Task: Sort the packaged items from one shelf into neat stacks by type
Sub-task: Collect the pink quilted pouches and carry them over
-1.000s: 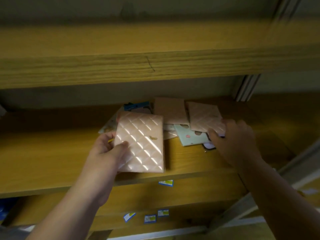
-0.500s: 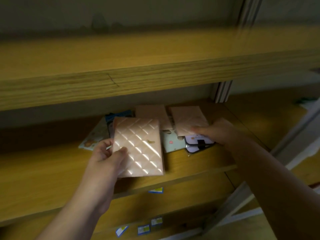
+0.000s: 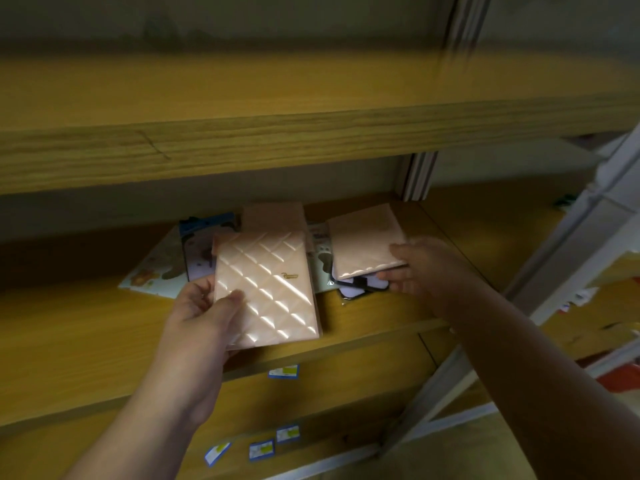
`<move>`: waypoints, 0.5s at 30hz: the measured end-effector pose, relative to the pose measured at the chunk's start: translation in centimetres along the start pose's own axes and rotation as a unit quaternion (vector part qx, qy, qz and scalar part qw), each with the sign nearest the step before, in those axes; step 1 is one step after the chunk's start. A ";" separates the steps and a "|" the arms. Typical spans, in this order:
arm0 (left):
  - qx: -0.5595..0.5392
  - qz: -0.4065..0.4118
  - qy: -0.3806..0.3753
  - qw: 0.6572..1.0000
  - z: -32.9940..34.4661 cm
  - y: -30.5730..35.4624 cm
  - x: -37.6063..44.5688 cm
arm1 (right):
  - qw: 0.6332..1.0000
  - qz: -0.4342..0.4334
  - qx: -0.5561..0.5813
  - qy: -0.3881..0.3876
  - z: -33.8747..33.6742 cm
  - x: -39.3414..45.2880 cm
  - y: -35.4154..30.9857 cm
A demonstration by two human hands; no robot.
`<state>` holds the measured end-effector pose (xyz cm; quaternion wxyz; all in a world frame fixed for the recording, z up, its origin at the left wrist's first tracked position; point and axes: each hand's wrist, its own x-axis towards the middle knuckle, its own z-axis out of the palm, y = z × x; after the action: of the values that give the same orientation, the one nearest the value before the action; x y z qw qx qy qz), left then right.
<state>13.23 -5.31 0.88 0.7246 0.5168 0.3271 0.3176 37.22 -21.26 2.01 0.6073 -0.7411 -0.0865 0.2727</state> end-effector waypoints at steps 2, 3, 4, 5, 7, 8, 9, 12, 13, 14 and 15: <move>-0.003 0.003 -0.006 1.000 0.5 -0.1 -0.3 | 0.997 0.013 0.080 -0.012 -0.7 -0.9 0.2; -0.004 0.003 -0.010 1.000 0.8 -0.2 -0.5 | 0.994 0.013 0.107 -0.007 -1.1 -1.4 0.3; -0.005 0.004 -0.014 1.000 1.1 -0.3 -0.7 | 0.992 0.007 0.128 -0.001 -1.6 -2.1 0.6; -0.003 0.007 -0.020 1.000 1.5 -0.4 -0.9 | 0.989 -0.004 0.147 0.002 -2.2 -2.9 0.9; 0.004 0.014 -0.025 1.000 2.4 -0.7 -1.5 | 0.983 -0.040 0.178 -0.011 -3.7 -5.0 1.7; 0.005 0.016 -0.023 1.000 2.9 -1.0 -1.8 | 0.980 -0.056 0.190 -0.022 -4.5 -6.1 2.1; 0.006 0.015 -0.019 1.000 3.4 -1.2 -2.3 | 0.977 -0.062 0.200 -0.032 -5.2 -7.3 2.5; 0.010 0.005 -0.008 1.000 5.2 -1.9 -3.9 | 0.982 -0.056 0.179 -0.016 -7.3 -9.7 2.9; 0.007 0.002 -0.008 1.000 5.8 -2.1 -4.6 | 0.985 -0.056 0.164 -0.010 -8.0 -10.3 2.9; 0.005 -0.002 -0.010 1.000 6.5 -2.3 -5.3 | 0.986 -0.053 0.160 -0.009 -8.6 -10.8 2.7; 0.004 -0.005 -0.012 1.000 7.2 -2.4 -6.1 | 0.985 -0.050 0.163 -0.012 -9.3 -11.3 2.6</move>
<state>15.74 -14.71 1.26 0.7281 0.5216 0.3226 0.3063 31.95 -35.03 4.01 0.7317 -0.6236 -0.0851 0.2618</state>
